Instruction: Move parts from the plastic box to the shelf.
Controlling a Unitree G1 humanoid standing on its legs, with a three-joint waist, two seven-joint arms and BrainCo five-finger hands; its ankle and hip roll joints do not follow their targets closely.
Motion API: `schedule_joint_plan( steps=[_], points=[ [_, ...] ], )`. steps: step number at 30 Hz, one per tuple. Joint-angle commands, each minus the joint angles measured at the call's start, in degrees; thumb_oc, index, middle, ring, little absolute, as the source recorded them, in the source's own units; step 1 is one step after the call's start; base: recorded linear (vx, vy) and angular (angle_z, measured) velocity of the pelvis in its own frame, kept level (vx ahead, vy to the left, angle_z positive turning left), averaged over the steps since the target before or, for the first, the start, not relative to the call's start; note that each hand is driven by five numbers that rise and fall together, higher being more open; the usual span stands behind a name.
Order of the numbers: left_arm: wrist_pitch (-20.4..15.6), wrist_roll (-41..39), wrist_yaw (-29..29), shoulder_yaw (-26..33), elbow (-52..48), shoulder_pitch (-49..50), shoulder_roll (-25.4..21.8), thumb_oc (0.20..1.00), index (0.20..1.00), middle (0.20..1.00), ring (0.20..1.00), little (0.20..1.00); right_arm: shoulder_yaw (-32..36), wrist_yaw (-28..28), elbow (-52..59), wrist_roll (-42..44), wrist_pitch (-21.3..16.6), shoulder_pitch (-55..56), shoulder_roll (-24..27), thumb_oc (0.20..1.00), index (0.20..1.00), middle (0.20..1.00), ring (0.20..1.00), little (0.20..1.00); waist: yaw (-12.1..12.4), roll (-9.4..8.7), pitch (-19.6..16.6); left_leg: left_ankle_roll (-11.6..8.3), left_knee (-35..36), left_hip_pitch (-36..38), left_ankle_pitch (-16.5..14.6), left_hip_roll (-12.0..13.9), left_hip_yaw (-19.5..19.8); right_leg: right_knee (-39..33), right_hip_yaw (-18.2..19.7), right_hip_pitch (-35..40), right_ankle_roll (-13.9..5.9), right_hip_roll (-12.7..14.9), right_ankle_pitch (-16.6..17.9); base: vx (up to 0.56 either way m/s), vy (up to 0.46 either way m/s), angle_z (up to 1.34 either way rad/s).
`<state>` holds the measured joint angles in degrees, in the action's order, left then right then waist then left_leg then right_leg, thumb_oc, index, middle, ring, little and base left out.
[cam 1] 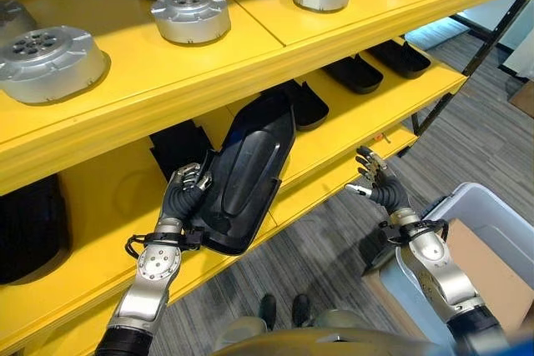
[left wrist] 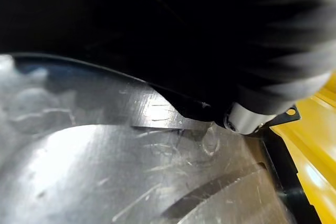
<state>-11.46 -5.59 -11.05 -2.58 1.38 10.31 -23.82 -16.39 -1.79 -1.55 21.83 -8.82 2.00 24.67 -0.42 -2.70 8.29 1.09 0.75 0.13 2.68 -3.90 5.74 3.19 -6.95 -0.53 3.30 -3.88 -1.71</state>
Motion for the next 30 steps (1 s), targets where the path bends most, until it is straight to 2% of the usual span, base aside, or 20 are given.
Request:
schedule_joint_plan(
  steps=[1, 2, 3, 5, 6, 7, 8, 9, 10, 11, 12, 13, 17, 20, 21, 22, 23, 26, 29, 30],
  points=[
    [-4.44, -2.82, 0.86, 2.28, -5.22, -1.4, -0.76, 0.2, 0.2, 0.2, 0.2, 0.2, 0.73, -0.1, 2.51, 1.72, -3.81, -1.81, 1.4, 1.0, 1.0, 1.0, 1.0, 1.0, -0.06, -1.35, -0.91, -1.42, -8.2, -5.12, -2.03, -2.3, -4.07, -1.95, -0.65, 3.12, -4.67, 3.22, 0.22, -0.2, 0.022, 0.63],
    [-4.4, -3.48, 1.03, 2.02, -5.18, -2.28, -0.86, 0.2, 0.2, 0.2, 0.2, 0.2, 1.45, -0.64, 2.6, 1.95, -4.1, -2.22, 2.1, 1.0, 1.0, 1.0, 1.0, 1.0, -0.6, -1.87, 0.44, -1.8, -12.89, -7.18, -3.21, -0.75, -6.07, -1.15, -2.47, 2.58, -4.35, 4.71, 0.64, -0.2, 0.024, 0.65],
    [-4.37, -3.5, 1.04, 2.05, -5.19, -2.34, -0.85, 0.2, 0.2, 0.2, 0.2, 0.2, 1.47, -0.63, 2.58, 1.97, -4.11, -2.29, 2.11, 1.0, 1.0, 1.0, 1.0, 1.0, -0.71, -1.7, 0.47, -1.83, -13.92, -7.72, -3.8, -0.61, -5.96, -0.99, -2.61, 2.48, -4.33, 4.55, 0.52, -0.27, 0.03, 0.76],
    [-4.5, -3.84, 1.12, 2.38, -5.71, -2.22, -0.99, 0.2, 0.2, 0.2, 0.2, 0.2, 1.53, -0.69, 3.13, 2.3, -4.06, -2.68, 2.56, 1.0, 1.0, 1.0, 1.0, 1.0, -1.2, -2.68, 1.35, -0.73, -19.57, -7.69, -8.8, 3.22, -9.82, -0.16, -3.87, 1.53, -4.71, 7.01, 1.54, -0.2, 0.063, 0.88],
    [-4.45, -4.33, 0.82, 2.4, -5.65, -2.27, -0.99, 0.2, 0.2, 0.2, 0.2, 0.2, 1.41, -0.65, 3.32, 2.61, -3.9, -2.46, 2.6, 1.0, 1.0, 1.0, 1.0, 1.0, -1.81, -2.92, 1.35, -0.94, -23.32, -6.67, -10.7, 7.81, -10.6, 0.47, -4.98, 1.2, -4.89, 8.45, 1.29, -0.13, 0.079, 1.15],
    [-4.45, -4.33, 0.81, 2.42, -5.66, -2.29, -1.0, 0.2, 0.2, 0.2, 0.2, 0.2, 1.42, -0.65, 3.33, 2.61, -3.9, -2.49, 2.59, 1.0, 1.0, 1.0, 1.0, 1.0, -1.91, -2.98, 1.27, -0.94, -23.32, -6.92, -10.45, 7.73, -10.53, 0.43, -5.07, 1.03, -4.85, 8.51, 1.45, -0.12, 0.155, 1.01],
    [-4.37, -4.91, 0.95, 1.98, -5.51, -2.31, -0.79, 0.2, 0.2, 0.2, 0.2, 0.2, 1.59, -1.02, 2.91, 2.91, -3.9, -1.75, 2.52, 1.0, 1.0, 1.0, 1.0, 1.0, -2.97, -2.24, 0.66, -1.93, -21.67, -4.11, -8.74, 14.56, -12.09, 1.11, -7.41, 0.79, -5.23, 9.9, 0.75, -0.06, 0.239, 0.8],
    [-4.36, -5.74, 1.0, 1.38, -5.52, -2.81, -0.74, 0.2, 0.2, 0.2, 0.2, 0.2, 2.33, -1.95, 2.85, 3.21, -4.13, -0.81, 2.66, 1.0, 1.0, 1.0, 1.0, 1.0, -4.29, -1.11, 0.02, -4.13, -16.88, -1.32, -3.72, 22.05, -13.85, 1.94, -9.76, 0.57, -5.64, 11.42, 0.06, -0.04, 0.446, 0.58],
    [-4.3, -5.83, 0.95, 0.47, -5.07, -3.62, -1.1, 0.2, 0.2, 0.2, 0.2, 0.2, 3.15, -2.48, 2.59, 3.56, -3.99, 0.65, 2.6, 1.0, 1.0, 1.0, 1.0, 1.0, -4.91, 0.52, -0.59, -6.66, -11.04, 0.4, 1.84, 25.28, -12.67, 2.45, -11.6, 0.62, -6.65, 12.96, -0.32, 0.0, 0.445, 1.12],
    [-4.22, -5.94, 0.75, 0.13, -4.96, -4.11, -1.13, 0.2, 0.2, 0.2, 0.2, 0.2, 3.41, -2.7, 2.5, 3.71, -4.01, 0.81, 2.54, 1.0, 1.0, 1.0, 1.0, 1.0, -4.78, 1.04, -0.69, -7.45, -9.51, 0.92, 2.3, 25.09, -11.23, 2.99, -11.97, 0.27, -7.09, 13.72, -0.22, 0.04, 0.396, 1.36],
    [-3.98, -5.74, 0.76, -0.38, -4.62, -4.66, -0.89, 0.2, 0.2, 0.2, 0.2, 0.2, 3.97, -2.84, 2.2, 3.73, -4.02, 1.13, 2.52, 1.0, 1.0, 1.0, 1.0, 1.0, -4.87, 1.61, -1.01, -7.44, -7.33, 1.16, 0.1, 23.29, -10.04, 3.7, -12.6, 0.1, -8.01, 14.93, -0.07, 0.04, 0.267, 1.5],
    [-3.94, -5.79, 0.92, -0.36, -4.58, -4.73, -0.78, 0.2, 0.2, 0.2, 0.2, 0.2, 4.2, -2.74, 2.06, 3.68, -3.96, 0.89, 2.54, 1.0, 1.0, 1.0, 1.0, 1.0, -4.88, 1.83, -1.13, -7.63, -6.5, 1.69, -2.57, 21.92, -9.98, 4.28, -12.3, -0.21, -8.23, 15.81, 0.65, 0.04, 0.273, 0.84],
    [-4.29, -5.79, 1.77, -0.96, -5.17, -6.32, -1.87, 0.2, 0.2, 0.2, 0.2, 0.2, 5.81, -3.27, 2.51, 2.99, -4.07, 0.78, 1.58, 1.0, 1.0, 1.0, 1.0, 1.0, -4.41, 1.33, -1.05, -7.04, -6.49, 1.42, -6.11, 17.29, -10.83, 4.94, -12.22, 0.06, -10.94, 20.73, 3.93, 0.06, 0.338, 0.35],
    [-4.3, -4.53, 1.14, -0.07, -5.08, -6.69, -3.42, 0.2, 0.2, 0.2, 0.2, 0.2, 5.54, -3.59, 2.18, 2.67, -3.86, 0.09, -0.25, 1.0, 1.0, 1.0, 1.0, 1.0, -3.51, -0.09, -1.08, -4.94, -6.59, 1.19, -8.21, 12.33, -11.17, 3.56, -12.15, 0.35, -13.16, 24.98, 8.99, 0.05, 0.312, 0.63],
    [-4.28, -4.51, 1.13, -0.03, -5.11, -6.67, -3.46, 0.2, 0.2, 0.2, 0.2, 0.2, 5.5, -3.6, 2.15, 2.66, -3.86, 0.05, -0.31, 1.0, 1.0, 1.0, 1.0, 1.0, -3.5, -0.25, -1.11, -4.81, -6.63, 1.15, -8.25, 12.13, -11.24, 3.48, -12.05, 0.32, -13.28, 25.18, 9.12, 0.05, 0.633, 0.32],
    [-4.63, -3.55, 0.58, 0.68, -5.42, -6.33, -4.12, 0.2, 0.2, 0.2, 0.2, 0.2, 4.78, -3.78, 1.66, 2.54, -3.72, -0.55, -1.7, 1.0, 1.0, 1.0, 1.0, 1.0, -2.93, -0.91, -0.71, -2.32, -5.76, 0.77, -9.29, 7.62, -11.64, 2.73, -10.76, -0.68, -14.79, 28.73, 15.02, 0.03, 0.562, 0.03],
    [-4.63, -3.05, 0.16, 0.69, -5.37, -6.51, -4.22, 0.2, 0.2, 0.2, 0.2, 0.2, 4.56, -3.98, 1.46, 2.23, -3.67, -0.65, -2.21, 1.0, 1.0, 1.0, 1.0, 1.0, -2.65, -1.18, -0.74, -1.66, -5.13, 1.09, -9.27, 5.89, -12.02, 2.35, -10.78, -0.53, -15.47, 30.2, 17.26, 0.05, 0.663, 0.16],
    [-4.48, -1.61, -0.5, 0.57, -4.72, -7.2, -3.9, 0.2, 0.2, 0.2, 0.2, 0.2, 3.75, -4.43, 0.54, 2.12, -3.38, -0.46, -3.56, 1.0, 1.0, 1.0, 1.0, 1.0, -2.36, -0.62, -0.43, 0.31, -1.91, 3.24, -9.42, 2.85, -12.64, 3.54, -11.71, -1.2, -15.45, 32.64, 20.11, 0.04, 0.45, 0.16],
    [-4.49, -1.45, -0.64, 0.14, -4.41, -8.02, -3.76, 0.2, 0.2, 0.2, 0.2, 0.2, 2.71, -3.6, 0.4, 2.77, -3.61, -1.22, -3.31, 1.0, 1.0, 1.0, 1.0, 1.0, -3.19, 0.61, 0.39, 1.58, 2.21, 4.78, -6.81, 2.86, -13.53, 11.63, -8.74, -5.17, -12.3, 25.08, 11.98, -0.03, 0.374, -0.17],
    [-4.25, -1.52, -0.56, -0.08, -4.47, -7.97, -3.38, 0.2, 0.2, 0.2, 0.2, 0.2, 2.53, -3.04, 0.68, 3.14, -3.79, -0.96, -3.23, 1.0, 1.0, 1.0, 1.0, 1.0, -3.61, 0.7, 0.27, 1.77, 3.78, 5.55, -5.89, 2.55, -13.9, 12.79, -8.82, -5.71, -10.97, 20.24, 7.99, 0.01, 0.235, -0.16]
  ],
)
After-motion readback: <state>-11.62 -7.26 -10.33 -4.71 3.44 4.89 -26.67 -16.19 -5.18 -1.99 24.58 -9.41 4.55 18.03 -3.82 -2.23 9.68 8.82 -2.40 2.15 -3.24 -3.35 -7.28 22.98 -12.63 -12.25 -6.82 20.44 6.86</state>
